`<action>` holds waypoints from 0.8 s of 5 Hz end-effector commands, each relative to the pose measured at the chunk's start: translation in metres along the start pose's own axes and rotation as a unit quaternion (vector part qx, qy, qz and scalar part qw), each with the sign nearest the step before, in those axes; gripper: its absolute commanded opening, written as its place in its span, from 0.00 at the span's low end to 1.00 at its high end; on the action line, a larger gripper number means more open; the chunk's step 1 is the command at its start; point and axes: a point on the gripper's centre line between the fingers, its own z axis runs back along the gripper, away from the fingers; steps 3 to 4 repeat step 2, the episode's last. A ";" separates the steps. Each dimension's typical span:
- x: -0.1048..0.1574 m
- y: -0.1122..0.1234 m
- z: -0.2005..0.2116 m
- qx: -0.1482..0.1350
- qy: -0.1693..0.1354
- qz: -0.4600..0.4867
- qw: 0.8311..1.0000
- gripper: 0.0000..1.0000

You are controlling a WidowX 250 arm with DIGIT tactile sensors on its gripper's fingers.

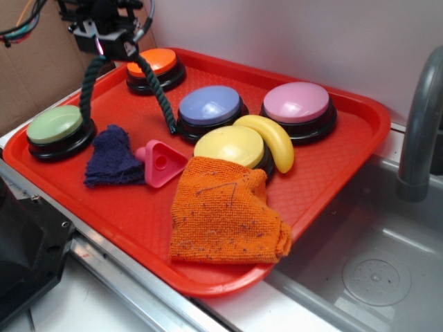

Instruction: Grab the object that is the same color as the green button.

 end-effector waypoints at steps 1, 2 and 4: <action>-0.016 -0.020 0.036 -0.052 -0.024 -0.018 0.998 0.00; -0.013 -0.015 0.032 -0.033 -0.019 -0.023 0.999 0.00; -0.013 -0.015 0.032 -0.033 -0.019 -0.023 0.999 0.00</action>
